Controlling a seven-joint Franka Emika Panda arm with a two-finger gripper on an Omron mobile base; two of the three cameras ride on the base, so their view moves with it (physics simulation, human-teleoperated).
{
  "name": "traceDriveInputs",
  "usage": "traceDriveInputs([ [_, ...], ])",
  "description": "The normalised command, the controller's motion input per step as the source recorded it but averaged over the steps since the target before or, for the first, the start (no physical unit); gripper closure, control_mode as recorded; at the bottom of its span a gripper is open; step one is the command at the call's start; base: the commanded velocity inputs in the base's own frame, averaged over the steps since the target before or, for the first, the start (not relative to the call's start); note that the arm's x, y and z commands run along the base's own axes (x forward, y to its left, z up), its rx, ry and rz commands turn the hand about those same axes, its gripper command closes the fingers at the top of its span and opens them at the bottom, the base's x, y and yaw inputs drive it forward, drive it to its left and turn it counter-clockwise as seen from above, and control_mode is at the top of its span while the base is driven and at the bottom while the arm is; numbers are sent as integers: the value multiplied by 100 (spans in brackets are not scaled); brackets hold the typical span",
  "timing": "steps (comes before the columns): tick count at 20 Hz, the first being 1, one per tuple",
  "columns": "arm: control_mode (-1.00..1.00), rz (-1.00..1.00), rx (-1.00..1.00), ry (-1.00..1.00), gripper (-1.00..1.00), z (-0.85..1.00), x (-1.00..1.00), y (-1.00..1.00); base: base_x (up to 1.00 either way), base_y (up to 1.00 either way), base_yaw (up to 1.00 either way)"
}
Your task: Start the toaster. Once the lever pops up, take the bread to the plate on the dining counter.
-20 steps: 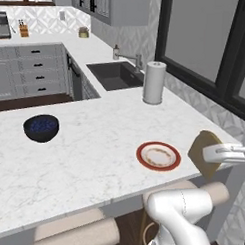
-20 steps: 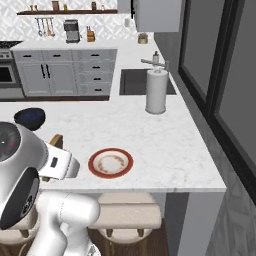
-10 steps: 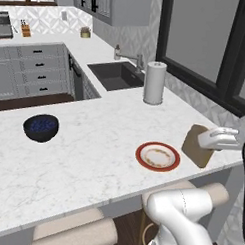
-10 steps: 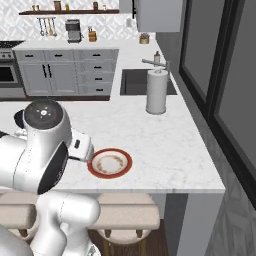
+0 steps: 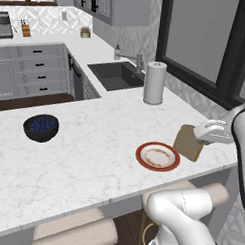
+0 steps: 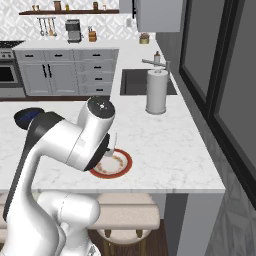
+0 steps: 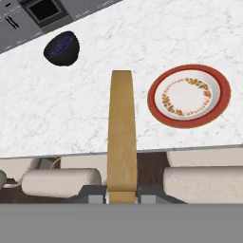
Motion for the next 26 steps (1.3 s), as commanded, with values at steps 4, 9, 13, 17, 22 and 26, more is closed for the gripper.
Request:
traceDriveInputs([
  [4, -100, 0, 0, 1, 100, -95, 76, 21, 0, 0, 0],
  [9, -100, 0, 4, 5, 100, -34, 97, 5, 0, 0, 0],
  [13, -100, 1, 7, 4, 100, -35, 93, -4, 0, 0, 0],
  [17, -100, 4, 3, 11, 100, -52, 71, 0, 0, 0, 0],
  [22, -100, 6, 0, 5, 100, -42, 41, 0, 0, 0, 0],
  [26, -100, 6, 0, 1, 100, -24, 22, -2, 0, 0, 0],
])
